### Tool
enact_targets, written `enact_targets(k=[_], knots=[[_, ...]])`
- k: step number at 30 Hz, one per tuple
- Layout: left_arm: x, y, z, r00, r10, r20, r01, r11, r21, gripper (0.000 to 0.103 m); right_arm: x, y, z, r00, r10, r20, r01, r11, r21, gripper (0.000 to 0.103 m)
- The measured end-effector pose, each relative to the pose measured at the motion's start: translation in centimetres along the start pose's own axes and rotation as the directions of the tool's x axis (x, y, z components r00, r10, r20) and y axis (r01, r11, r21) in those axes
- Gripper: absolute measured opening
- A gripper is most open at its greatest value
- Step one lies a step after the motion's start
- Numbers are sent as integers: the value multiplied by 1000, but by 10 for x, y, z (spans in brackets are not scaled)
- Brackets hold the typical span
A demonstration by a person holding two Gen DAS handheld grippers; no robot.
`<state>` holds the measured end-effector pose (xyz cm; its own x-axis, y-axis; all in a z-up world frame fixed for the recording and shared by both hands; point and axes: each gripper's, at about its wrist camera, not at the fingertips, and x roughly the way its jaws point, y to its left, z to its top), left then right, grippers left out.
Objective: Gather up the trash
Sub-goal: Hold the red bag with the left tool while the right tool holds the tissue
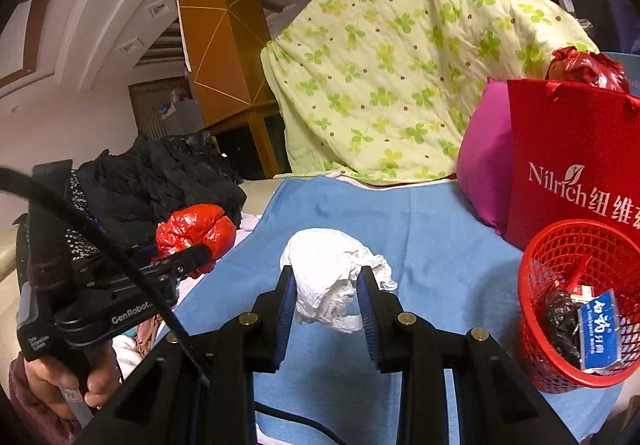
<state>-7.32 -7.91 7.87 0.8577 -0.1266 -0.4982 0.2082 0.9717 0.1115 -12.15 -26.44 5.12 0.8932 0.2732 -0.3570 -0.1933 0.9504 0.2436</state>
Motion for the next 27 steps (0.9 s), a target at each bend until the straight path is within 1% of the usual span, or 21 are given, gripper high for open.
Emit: enact_targets(k=[5,12,27], knots=[[-12,-10,1,1000,13,22,-14,1000,22,46,-11,0,2,1000,-1,21,1,1000,-5,33],[-13,-21,1,1000,15,22,-16,999,47,46,-16,-9,3,999,-2,41,2,1000,10,33],[-9,-32,0,1000,12,5,-12,997,70,46,-20,-21,-3,999,-8,39,6,999,38,33]])
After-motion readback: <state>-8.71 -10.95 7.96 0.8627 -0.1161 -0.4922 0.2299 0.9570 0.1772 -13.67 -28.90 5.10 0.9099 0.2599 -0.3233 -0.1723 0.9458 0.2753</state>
